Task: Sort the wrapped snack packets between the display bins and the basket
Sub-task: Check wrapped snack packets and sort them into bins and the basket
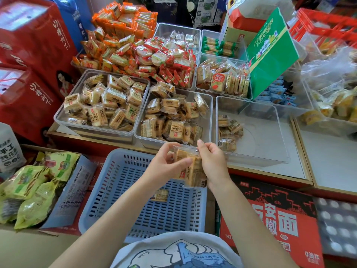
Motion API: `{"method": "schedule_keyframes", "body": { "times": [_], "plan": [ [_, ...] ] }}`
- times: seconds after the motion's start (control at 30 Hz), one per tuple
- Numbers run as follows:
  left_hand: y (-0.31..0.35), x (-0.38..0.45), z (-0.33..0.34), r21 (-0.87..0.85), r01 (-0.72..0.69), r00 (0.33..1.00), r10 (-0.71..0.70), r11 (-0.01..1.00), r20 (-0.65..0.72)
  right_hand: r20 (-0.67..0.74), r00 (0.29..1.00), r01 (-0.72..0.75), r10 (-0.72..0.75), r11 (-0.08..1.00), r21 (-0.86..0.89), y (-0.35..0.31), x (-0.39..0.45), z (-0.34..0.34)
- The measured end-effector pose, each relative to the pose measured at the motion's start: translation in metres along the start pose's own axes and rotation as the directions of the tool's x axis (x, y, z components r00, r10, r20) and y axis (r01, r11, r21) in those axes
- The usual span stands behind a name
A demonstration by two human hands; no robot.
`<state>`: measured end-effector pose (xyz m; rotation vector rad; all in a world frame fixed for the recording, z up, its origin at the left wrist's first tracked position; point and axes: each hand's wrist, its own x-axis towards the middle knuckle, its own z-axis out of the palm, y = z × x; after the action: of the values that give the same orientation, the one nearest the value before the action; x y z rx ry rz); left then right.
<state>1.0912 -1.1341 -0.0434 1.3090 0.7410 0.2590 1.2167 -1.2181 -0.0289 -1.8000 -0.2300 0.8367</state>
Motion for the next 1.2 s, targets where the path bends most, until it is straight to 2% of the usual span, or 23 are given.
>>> {"method": "schedule_keyframes", "body": {
  "times": [0.1, 0.23, 0.3, 0.53, 0.77, 0.83, 1.0, 1.2],
  "plan": [
    [-0.004, 0.001, 0.006, 0.088, -0.027, 1.000, 0.027, 0.996, -0.005, 0.018, 0.999, -0.041, 0.040, 0.999, 0.029, 0.000, -0.001, 0.005],
    [-0.009, 0.005, -0.005, -0.015, -0.011, 0.998, 0.010, 1.000, -0.059, 0.199, 0.980, -0.043, 0.017, 0.991, 0.124, -0.002, -0.001, -0.006],
    [-0.009, 0.005, -0.012, -0.047, 0.008, 0.998, -0.010, 0.999, -0.055, 0.240, 0.970, 0.005, -0.024, 0.997, 0.079, -0.002, 0.002, -0.013],
    [-0.008, 0.006, -0.014, -0.097, 0.030, 0.996, -0.038, 0.995, -0.081, 0.222, 0.974, 0.012, -0.038, 0.993, 0.118, 0.001, 0.010, -0.022],
    [-0.007, 0.006, -0.011, -0.127, 0.073, 0.993, -0.084, 0.989, -0.087, 0.098, 0.991, 0.088, -0.096, 0.993, 0.078, 0.005, 0.006, -0.019],
    [-0.007, 0.006, -0.010, -0.135, 0.086, 0.987, -0.103, 0.987, -0.127, 0.122, 0.989, 0.075, -0.083, 0.995, 0.067, 0.004, 0.005, -0.019],
    [-0.010, 0.007, -0.009, -0.195, 0.113, 0.971, -0.150, 0.974, -0.188, 0.303, 0.951, -0.020, 0.057, 0.992, -0.124, 0.011, -0.002, -0.012],
    [-0.015, 0.007, -0.017, -0.257, 0.117, 0.966, -0.170, 0.959, -0.195, 0.245, 0.969, -0.032, 0.036, 0.999, -0.023, 0.015, 0.001, -0.012]
  ]
}}
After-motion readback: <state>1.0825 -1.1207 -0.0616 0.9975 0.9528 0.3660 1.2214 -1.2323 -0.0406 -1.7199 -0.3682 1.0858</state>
